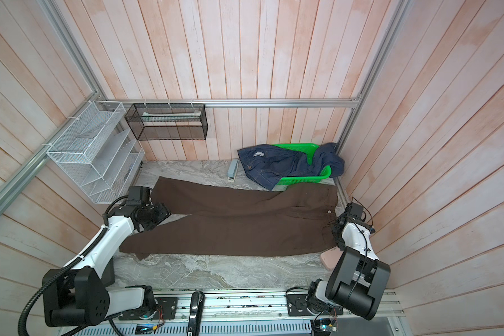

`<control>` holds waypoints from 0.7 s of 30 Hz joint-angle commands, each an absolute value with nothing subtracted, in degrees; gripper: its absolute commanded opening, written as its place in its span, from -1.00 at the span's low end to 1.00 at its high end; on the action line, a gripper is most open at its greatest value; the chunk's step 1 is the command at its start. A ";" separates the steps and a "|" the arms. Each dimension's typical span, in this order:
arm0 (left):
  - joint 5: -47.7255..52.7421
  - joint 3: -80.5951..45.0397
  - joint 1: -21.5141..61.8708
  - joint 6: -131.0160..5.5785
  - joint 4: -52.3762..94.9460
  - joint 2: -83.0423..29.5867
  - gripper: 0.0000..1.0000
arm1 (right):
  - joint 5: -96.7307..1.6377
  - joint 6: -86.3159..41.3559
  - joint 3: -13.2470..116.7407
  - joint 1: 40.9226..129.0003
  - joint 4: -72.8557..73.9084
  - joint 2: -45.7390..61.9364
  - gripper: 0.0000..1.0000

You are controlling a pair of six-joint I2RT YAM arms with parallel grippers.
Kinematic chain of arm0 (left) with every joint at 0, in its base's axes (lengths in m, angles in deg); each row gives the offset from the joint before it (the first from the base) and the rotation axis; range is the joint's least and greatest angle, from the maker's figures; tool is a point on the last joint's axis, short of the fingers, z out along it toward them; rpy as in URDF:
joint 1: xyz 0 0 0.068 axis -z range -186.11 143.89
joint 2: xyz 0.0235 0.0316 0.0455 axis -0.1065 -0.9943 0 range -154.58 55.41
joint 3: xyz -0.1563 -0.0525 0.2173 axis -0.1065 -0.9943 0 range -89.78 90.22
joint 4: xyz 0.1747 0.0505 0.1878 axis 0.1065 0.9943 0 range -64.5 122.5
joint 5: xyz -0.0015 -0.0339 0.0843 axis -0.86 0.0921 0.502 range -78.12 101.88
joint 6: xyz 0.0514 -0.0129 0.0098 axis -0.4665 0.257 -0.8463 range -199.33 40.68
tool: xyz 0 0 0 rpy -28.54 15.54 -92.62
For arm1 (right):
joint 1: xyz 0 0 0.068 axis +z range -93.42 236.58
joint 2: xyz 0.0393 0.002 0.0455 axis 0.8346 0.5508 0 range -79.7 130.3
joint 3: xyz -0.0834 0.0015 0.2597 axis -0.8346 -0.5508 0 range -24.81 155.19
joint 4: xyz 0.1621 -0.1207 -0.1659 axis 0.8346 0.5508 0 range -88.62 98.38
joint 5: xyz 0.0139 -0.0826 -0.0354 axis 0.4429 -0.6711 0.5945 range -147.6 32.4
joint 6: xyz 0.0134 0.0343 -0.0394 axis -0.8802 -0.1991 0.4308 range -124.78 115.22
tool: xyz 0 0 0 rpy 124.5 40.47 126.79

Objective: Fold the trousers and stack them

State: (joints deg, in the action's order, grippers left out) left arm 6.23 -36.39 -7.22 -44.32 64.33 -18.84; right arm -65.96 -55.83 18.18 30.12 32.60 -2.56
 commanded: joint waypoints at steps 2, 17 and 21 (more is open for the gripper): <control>7.13 -34.67 -7.43 -43.99 65.01 -18.45 0.36 | -65.18 -55.87 17.64 29.77 31.46 -1.15 -0.52; 5.97 -35.66 -11.01 -45.99 65.45 -17.96 0.36 | -68.51 -56.55 28.47 29.19 47.44 -20.07 -1.00; 5.39 -36.38 -12.42 -47.38 65.06 -16.92 0.36 | -71.75 -55.39 33.36 28.35 54.93 -25.22 -1.00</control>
State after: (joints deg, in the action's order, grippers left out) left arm 6.10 -35.98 -11.89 -45.52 64.97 -18.58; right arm -66.53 -55.81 30.81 29.18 46.46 -23.02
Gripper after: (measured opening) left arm 0.680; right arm 0.047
